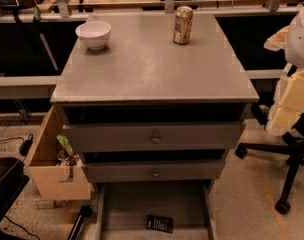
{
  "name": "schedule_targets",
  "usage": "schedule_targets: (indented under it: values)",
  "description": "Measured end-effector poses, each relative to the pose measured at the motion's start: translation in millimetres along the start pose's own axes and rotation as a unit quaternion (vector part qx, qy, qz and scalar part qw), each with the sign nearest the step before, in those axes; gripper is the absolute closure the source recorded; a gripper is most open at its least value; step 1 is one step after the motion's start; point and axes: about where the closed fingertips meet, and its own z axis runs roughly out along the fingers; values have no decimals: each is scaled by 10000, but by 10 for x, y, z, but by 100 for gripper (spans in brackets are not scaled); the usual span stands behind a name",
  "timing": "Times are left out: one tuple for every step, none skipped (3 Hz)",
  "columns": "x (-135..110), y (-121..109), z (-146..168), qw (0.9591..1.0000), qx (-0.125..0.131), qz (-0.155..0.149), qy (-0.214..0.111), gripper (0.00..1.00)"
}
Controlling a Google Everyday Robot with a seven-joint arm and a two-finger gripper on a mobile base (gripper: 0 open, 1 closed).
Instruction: Pick rxbar chocolate from bottom drawer and place on counter
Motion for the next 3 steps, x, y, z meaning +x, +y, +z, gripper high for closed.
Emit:
schedule_targets:
  values:
    - [0,0,0,10000,1,0,0,0]
    - [29,110,208,9999,-70,111,-33,0]
    - [166,330,682,9992,-208,323,-135,0]
